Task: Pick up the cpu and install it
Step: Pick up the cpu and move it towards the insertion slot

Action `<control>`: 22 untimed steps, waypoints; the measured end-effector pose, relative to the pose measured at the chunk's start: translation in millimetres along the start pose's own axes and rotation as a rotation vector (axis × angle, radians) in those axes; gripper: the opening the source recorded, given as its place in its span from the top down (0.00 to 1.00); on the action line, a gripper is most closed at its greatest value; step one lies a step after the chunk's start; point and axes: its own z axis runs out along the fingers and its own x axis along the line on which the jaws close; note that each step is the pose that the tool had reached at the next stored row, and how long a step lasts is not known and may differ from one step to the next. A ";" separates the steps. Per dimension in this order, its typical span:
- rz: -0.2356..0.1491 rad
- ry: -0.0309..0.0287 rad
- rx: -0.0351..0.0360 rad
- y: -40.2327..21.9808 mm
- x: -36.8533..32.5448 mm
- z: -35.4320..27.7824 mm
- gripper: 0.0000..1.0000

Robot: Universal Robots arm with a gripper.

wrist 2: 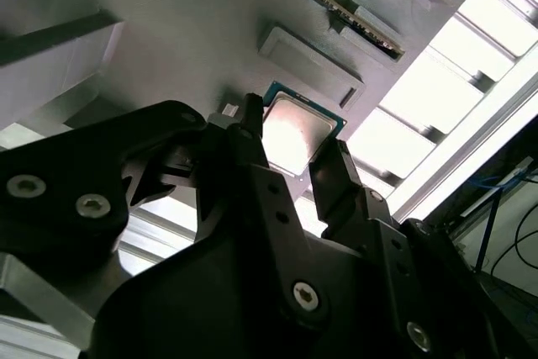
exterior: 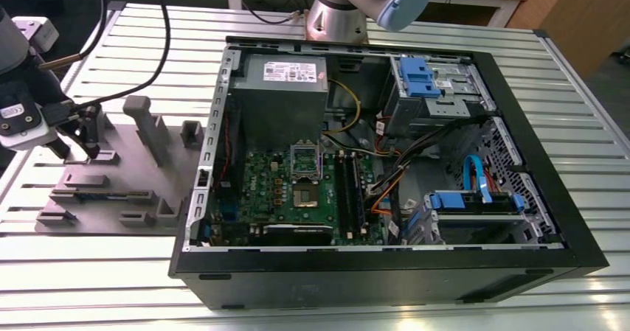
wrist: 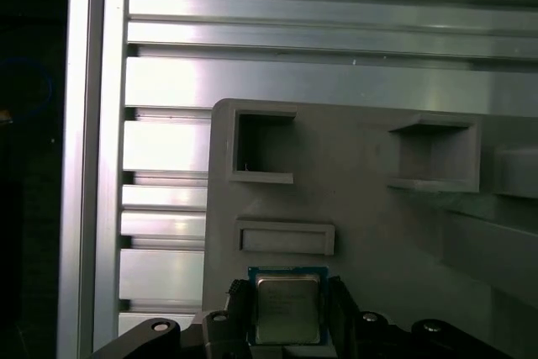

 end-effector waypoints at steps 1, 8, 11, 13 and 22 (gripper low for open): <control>0.000 0.0000 0.0000 0.0 0.0 -0.1 0.53; 0.000 0.0002 0.0001 0.0 0.0 -1.0 0.53; 0.000 0.0000 0.0000 0.1 -0.1 -5.4 0.53; 0.000 0.0001 -0.0001 0.1 -0.3 -10.7 0.53; 0.000 0.0000 -0.0002 0.4 -0.9 -32.9 0.53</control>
